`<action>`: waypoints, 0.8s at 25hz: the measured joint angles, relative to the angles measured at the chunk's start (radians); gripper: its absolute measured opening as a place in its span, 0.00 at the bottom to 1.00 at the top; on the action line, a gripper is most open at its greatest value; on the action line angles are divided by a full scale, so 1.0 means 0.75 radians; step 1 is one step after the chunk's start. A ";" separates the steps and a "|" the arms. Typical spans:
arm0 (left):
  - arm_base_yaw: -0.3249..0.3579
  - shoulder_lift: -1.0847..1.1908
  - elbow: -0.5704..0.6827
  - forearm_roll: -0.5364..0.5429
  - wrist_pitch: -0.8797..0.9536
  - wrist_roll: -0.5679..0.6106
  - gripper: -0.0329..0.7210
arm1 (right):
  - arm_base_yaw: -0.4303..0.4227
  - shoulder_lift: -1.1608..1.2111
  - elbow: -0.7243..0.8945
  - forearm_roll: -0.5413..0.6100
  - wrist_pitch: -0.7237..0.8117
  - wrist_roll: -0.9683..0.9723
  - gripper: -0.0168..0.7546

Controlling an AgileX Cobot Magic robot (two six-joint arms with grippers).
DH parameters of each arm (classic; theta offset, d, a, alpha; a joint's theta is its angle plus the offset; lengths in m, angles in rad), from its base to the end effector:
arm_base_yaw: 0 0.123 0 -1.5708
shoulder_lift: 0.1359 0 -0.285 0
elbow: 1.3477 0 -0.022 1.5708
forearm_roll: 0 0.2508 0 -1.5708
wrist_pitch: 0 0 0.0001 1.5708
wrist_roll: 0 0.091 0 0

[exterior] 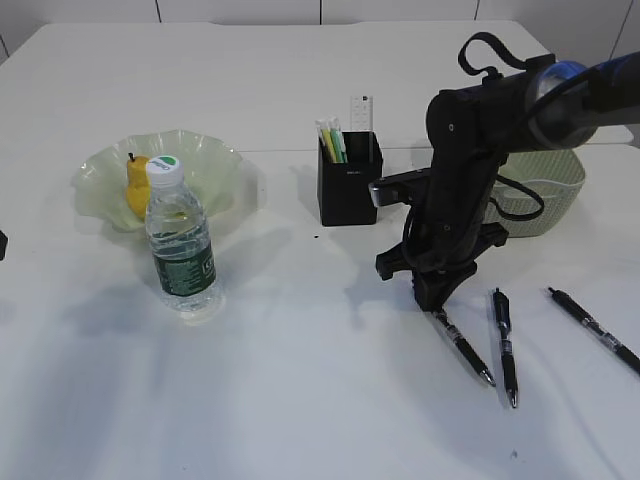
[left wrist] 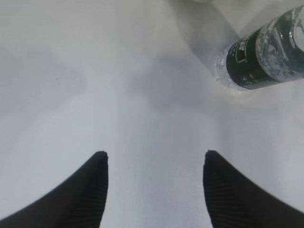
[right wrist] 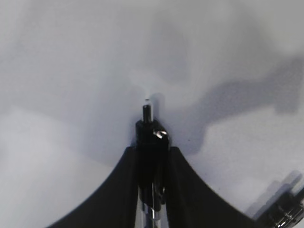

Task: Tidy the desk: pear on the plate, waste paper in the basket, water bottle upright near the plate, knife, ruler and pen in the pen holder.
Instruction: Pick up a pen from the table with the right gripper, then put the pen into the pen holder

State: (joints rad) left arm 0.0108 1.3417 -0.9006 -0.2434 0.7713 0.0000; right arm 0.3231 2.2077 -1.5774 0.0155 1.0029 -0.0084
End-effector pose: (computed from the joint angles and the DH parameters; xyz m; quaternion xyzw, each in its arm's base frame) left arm 0.2563 -0.0125 0.2601 -0.0714 0.9677 -0.1006 0.2199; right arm 0.4047 0.1368 0.1253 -0.1609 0.9869 0.0084 0.0112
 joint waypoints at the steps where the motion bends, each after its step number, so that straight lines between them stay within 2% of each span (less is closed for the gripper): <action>1: 0.000 0.000 0.000 0.000 0.000 0.000 0.64 | 0.000 0.000 0.000 0.000 0.000 0.000 0.16; 9: 0.000 0.000 0.000 0.000 0.000 0.000 0.64 | 0.000 -0.074 -0.045 0.029 0.028 -0.012 0.16; 20: 0.000 0.000 0.000 0.000 0.000 0.000 0.64 | 0.000 -0.149 -0.254 0.105 0.056 -0.045 0.16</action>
State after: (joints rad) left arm 0.0108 1.3417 -0.9006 -0.2434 0.7713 0.0000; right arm 0.3231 2.0959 -1.7679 0.0942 1.0452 -0.0424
